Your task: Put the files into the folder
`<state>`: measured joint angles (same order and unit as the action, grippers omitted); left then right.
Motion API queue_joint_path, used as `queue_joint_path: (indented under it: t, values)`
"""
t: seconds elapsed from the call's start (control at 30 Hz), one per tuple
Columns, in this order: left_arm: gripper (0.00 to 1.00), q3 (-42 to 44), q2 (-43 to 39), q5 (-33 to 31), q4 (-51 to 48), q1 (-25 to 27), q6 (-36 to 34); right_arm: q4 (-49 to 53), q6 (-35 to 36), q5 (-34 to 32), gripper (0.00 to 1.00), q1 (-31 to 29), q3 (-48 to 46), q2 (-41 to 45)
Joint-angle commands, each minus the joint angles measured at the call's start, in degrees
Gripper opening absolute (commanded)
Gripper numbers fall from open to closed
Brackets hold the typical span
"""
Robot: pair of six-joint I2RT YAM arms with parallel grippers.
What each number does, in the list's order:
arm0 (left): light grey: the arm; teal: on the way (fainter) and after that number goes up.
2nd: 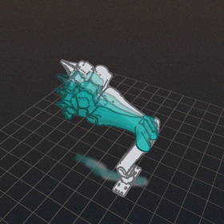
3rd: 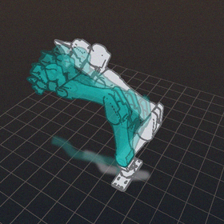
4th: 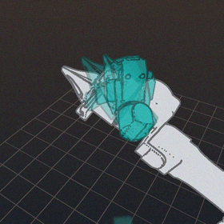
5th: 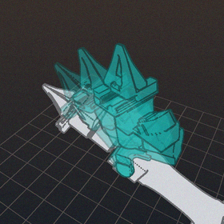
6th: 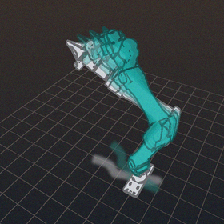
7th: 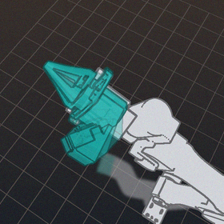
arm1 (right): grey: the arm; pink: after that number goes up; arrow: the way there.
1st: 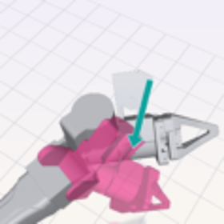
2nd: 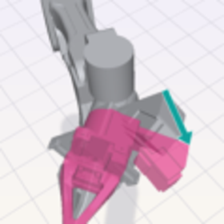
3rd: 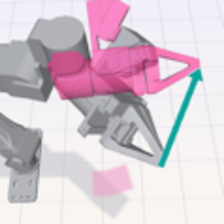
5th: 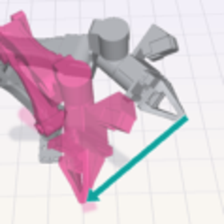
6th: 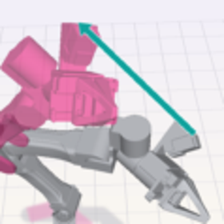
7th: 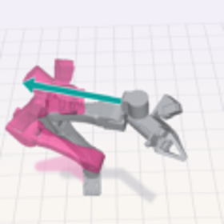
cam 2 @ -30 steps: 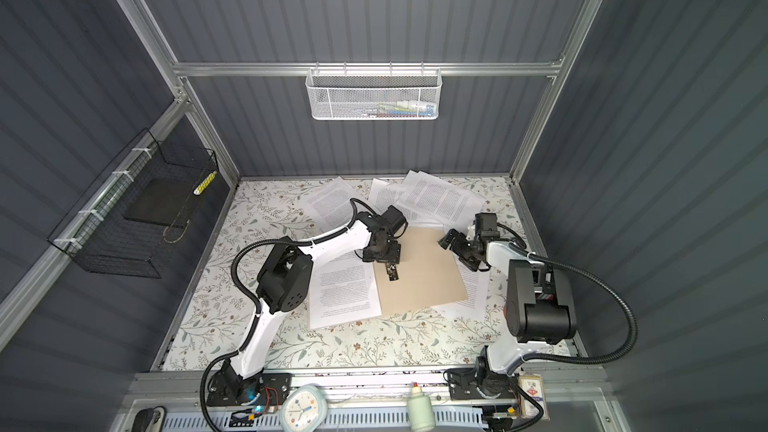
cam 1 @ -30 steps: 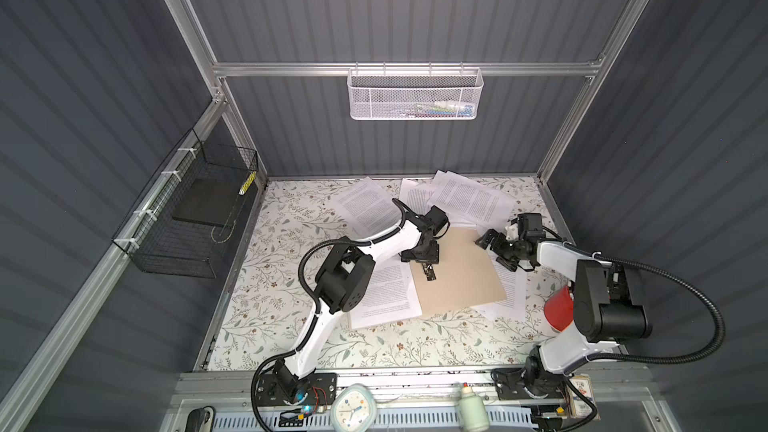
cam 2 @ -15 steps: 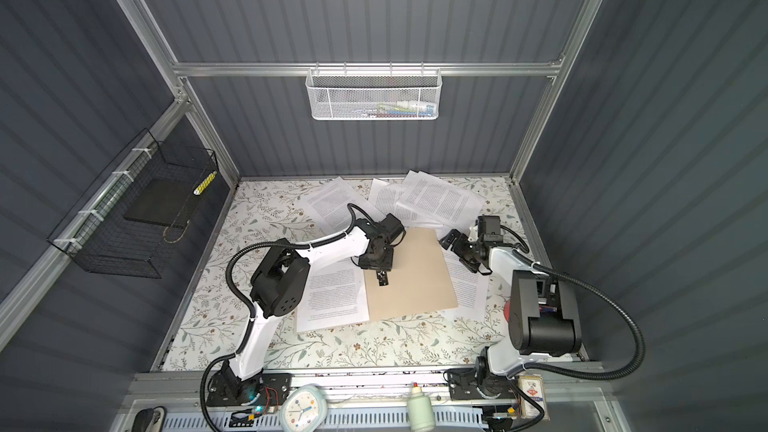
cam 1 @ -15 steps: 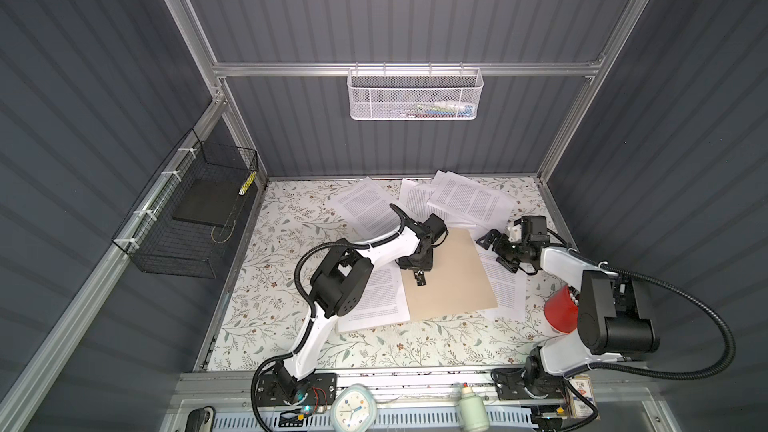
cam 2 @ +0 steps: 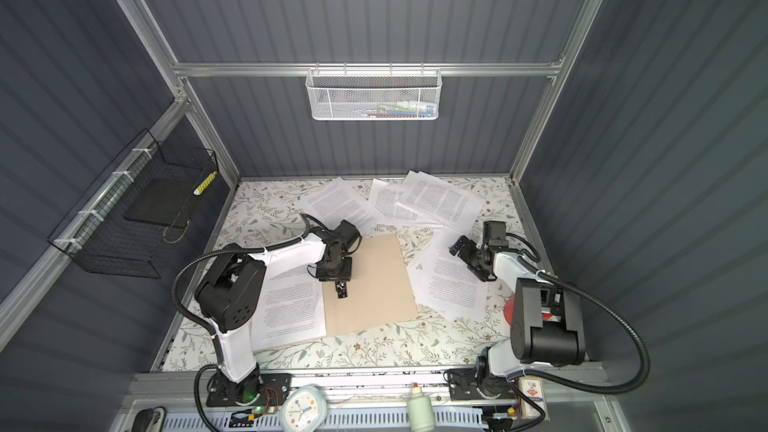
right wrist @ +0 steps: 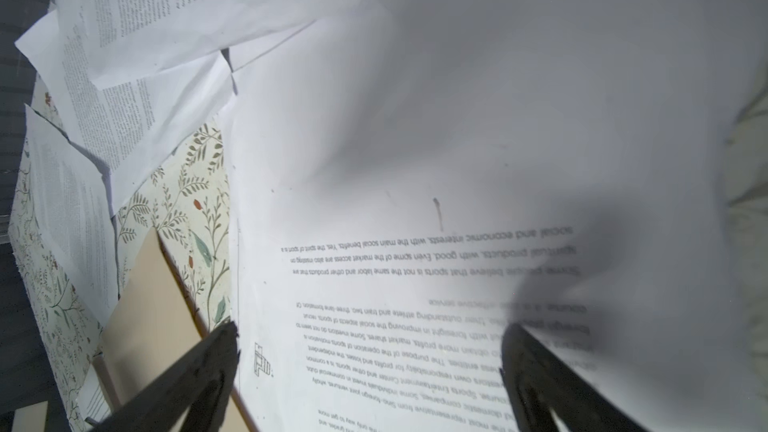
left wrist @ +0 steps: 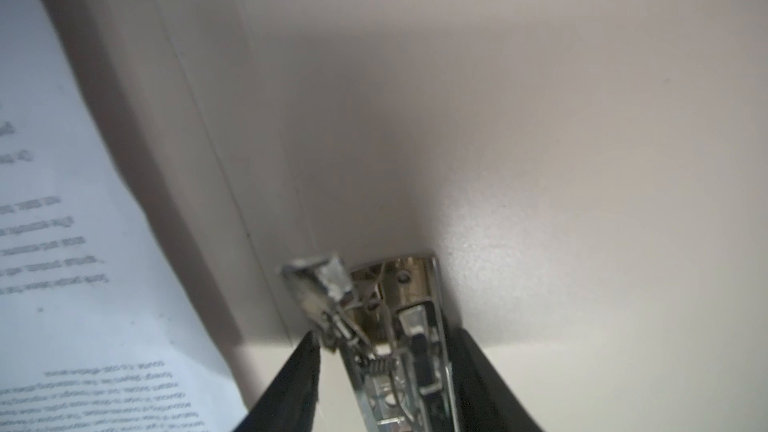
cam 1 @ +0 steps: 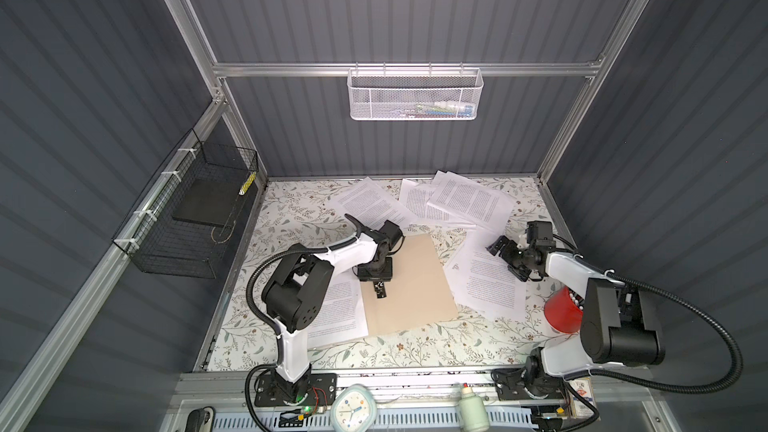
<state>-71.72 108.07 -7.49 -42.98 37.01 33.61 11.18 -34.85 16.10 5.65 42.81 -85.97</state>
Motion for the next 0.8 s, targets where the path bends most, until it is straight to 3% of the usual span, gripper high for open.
queue_joint_path:
  t: [0.0, 0.23, 0.43, 0.57, 0.77]
  values:
    - [0.52, 2.61, -2.28, 0.63, -0.76, -1.77, -3.79, 0.42, -2.07, 0.75, 0.99, 0.26, -1.41, -0.82]
    - [0.58, -0.05, -6.49, 6.75, 0.66, -1.89, -5.98, -4.02, -5.38, 6.89, 0.99, -0.26, -4.37, -2.14]
    - [0.72, -8.68, -9.5, 3.11, -2.5, 3.8, -6.05, -5.25, -7.03, 9.13, 0.99, -4.35, -3.72, -2.36]
    - [0.76, -16.83, -3.75, 8.52, 0.81, 8.33, -6.76, -5.35, -4.75, 11.34, 0.99, -7.07, -0.95, -2.6]
    - [0.74, -25.92, 8.01, 15.08, 4.7, 13.08, -6.82, 1.63, -0.37, 1.68, 0.99, -3.91, 1.4, 2.64]
